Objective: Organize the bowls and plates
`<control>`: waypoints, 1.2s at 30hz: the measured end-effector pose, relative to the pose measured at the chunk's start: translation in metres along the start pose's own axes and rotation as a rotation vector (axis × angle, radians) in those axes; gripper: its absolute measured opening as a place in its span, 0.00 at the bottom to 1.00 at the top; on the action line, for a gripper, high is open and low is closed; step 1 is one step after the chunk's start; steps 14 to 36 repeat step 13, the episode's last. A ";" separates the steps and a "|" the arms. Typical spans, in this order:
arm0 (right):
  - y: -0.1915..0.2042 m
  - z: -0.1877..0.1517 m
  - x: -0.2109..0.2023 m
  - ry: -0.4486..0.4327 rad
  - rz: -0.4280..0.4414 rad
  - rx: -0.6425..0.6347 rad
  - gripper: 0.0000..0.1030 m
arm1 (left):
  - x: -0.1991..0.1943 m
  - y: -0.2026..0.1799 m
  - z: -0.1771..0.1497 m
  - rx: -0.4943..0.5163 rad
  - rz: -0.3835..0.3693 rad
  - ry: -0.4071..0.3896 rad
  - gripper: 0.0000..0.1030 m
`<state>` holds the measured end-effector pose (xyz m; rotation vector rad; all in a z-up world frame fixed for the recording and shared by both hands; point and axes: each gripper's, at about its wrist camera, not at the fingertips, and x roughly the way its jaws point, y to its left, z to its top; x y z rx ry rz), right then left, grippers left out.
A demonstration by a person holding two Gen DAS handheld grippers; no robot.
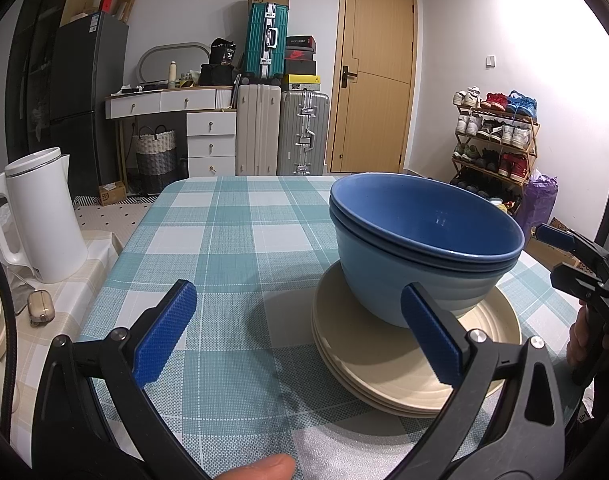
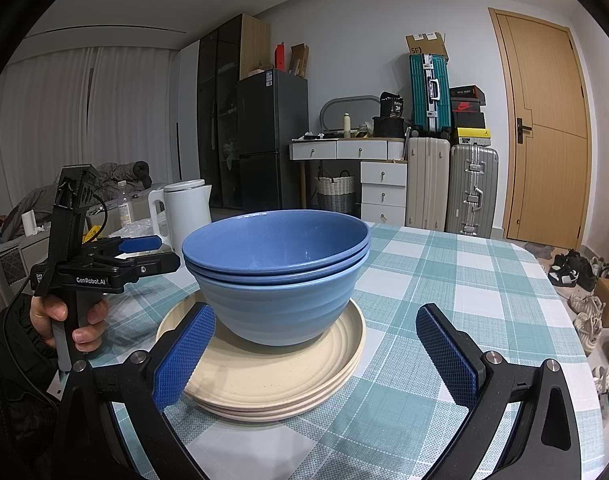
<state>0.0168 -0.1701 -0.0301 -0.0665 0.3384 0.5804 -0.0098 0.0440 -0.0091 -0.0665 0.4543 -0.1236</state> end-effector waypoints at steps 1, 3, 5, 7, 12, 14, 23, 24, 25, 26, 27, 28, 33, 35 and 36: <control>0.000 0.000 -0.001 0.000 0.000 0.000 0.99 | -0.001 0.000 0.000 0.000 -0.001 0.000 0.99; 0.000 0.000 0.000 0.000 0.000 0.001 1.00 | -0.001 0.001 0.001 0.000 0.001 0.001 0.99; 0.000 0.000 -0.001 0.000 0.000 0.000 1.00 | -0.001 0.001 0.001 0.000 -0.002 0.000 0.99; 0.000 0.000 0.000 0.000 0.000 0.000 0.99 | 0.000 0.001 0.001 0.000 -0.002 0.000 0.99; 0.000 0.000 0.000 0.002 0.000 0.001 0.99 | 0.001 0.001 0.001 -0.002 0.002 -0.002 0.99; 0.001 0.000 0.000 0.001 0.000 0.001 1.00 | 0.000 0.001 0.002 -0.002 0.002 -0.001 0.99; 0.001 0.000 0.000 0.001 0.000 0.001 1.00 | 0.000 0.001 0.002 -0.002 0.002 -0.001 0.99; 0.001 0.000 0.000 0.001 0.000 0.001 1.00 | 0.000 0.001 0.002 -0.002 0.002 -0.001 0.99; 0.001 0.000 0.000 0.001 0.000 0.001 1.00 | 0.000 0.001 0.002 -0.002 0.002 -0.001 0.99; 0.001 0.000 0.000 0.001 0.000 0.001 1.00 | 0.000 0.001 0.002 -0.002 0.002 -0.001 0.99; 0.001 0.000 0.000 0.001 0.000 0.001 1.00 | 0.000 0.001 0.002 -0.002 0.002 -0.001 0.99; 0.001 0.000 0.000 0.001 0.000 0.001 1.00 | 0.000 0.001 0.002 -0.002 0.002 -0.001 0.99; 0.001 0.000 0.000 0.001 0.000 0.001 1.00 | 0.000 0.001 0.002 -0.002 0.002 -0.001 0.99; 0.001 0.000 0.000 0.001 0.000 0.001 1.00 | 0.000 0.001 0.002 -0.002 0.002 -0.001 0.99; 0.001 0.000 0.000 0.001 0.000 0.001 1.00 | 0.000 0.001 0.002 -0.002 0.002 -0.001 0.99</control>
